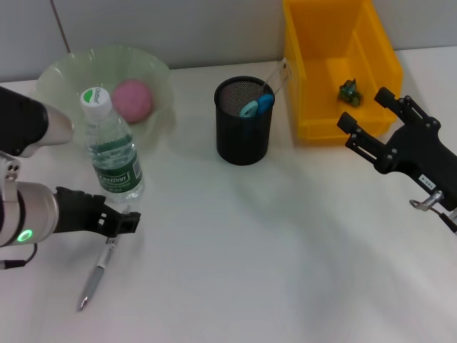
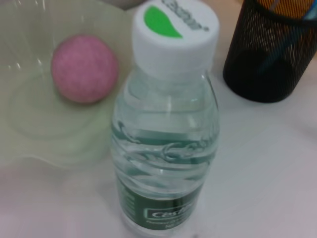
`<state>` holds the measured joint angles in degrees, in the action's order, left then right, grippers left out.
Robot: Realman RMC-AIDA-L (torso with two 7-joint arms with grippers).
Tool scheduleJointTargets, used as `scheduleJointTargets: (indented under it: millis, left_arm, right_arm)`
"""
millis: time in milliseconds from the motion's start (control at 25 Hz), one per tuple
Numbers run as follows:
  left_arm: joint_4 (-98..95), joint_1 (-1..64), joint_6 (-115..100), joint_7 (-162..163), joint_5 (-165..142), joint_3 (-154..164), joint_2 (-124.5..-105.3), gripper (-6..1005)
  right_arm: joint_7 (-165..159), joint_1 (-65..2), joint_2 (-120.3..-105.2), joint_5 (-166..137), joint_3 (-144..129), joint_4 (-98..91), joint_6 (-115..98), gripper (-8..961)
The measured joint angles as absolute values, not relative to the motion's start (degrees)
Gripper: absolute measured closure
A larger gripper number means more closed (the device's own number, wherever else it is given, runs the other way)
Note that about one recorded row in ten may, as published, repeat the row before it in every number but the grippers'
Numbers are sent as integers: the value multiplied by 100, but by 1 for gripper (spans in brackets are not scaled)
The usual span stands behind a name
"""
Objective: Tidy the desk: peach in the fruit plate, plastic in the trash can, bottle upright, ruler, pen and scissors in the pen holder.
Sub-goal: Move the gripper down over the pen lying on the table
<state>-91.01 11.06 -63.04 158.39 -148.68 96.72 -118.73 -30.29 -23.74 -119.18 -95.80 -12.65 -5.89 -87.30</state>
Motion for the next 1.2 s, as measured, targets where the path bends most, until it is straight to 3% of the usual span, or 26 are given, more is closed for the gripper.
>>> scheduleJointTargets:
  millis: [1200]
  left_arm:
    - [-8062, 2299, -6892, 16439, -15372, 9846, -11874, 342]
  right_arm:
    - [-3033, -2409, -11918, -9580, -1274, -562, -8629, 134]
